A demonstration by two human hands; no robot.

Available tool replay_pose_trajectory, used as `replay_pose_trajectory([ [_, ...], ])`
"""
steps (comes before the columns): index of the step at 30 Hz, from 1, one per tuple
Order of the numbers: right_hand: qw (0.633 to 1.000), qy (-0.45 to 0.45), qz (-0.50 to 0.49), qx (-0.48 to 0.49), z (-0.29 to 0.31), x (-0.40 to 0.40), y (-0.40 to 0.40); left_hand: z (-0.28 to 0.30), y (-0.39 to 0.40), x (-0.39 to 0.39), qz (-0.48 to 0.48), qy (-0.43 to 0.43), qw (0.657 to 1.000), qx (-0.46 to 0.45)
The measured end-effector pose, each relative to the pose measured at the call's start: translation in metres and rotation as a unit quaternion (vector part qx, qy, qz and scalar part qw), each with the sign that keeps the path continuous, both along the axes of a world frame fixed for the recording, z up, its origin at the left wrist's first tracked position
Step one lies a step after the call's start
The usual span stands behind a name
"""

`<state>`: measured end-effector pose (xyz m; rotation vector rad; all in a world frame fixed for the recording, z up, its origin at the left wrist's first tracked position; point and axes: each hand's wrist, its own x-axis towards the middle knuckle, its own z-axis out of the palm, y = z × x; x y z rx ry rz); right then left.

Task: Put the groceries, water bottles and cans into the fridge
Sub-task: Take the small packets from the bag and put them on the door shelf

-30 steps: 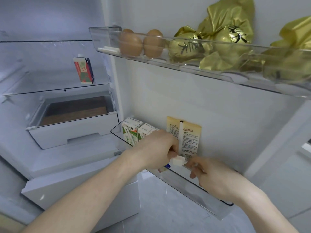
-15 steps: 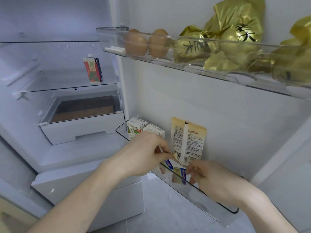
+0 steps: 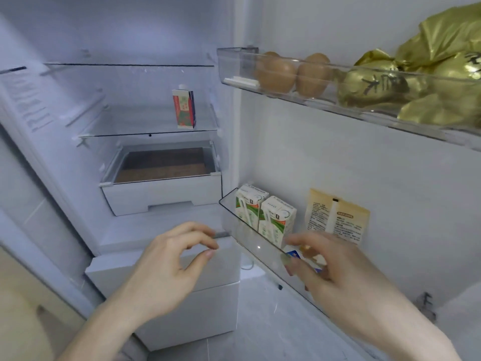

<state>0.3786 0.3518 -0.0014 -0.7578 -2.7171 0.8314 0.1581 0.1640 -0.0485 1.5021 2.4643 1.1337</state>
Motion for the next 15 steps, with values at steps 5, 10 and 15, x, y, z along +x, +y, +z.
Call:
replay_pose_trajectory([
  [5, 0.984, -0.025, 0.176, 0.027, -0.018, -0.073, -0.056, -0.025, -0.078, -0.038, 0.104, 0.006, 0.992, -0.068],
  [10, 0.963, -0.064, 0.261, 0.004, -0.047, -0.138, -0.100, -0.058, -0.157, -0.055, 0.201, -0.005, 0.973, -0.114],
  [15, 0.930, -0.112, 0.350, 0.009, -0.064, -0.197, -0.144, -0.080, -0.224, -0.049, 0.284, -0.021, 0.946, -0.156],
])
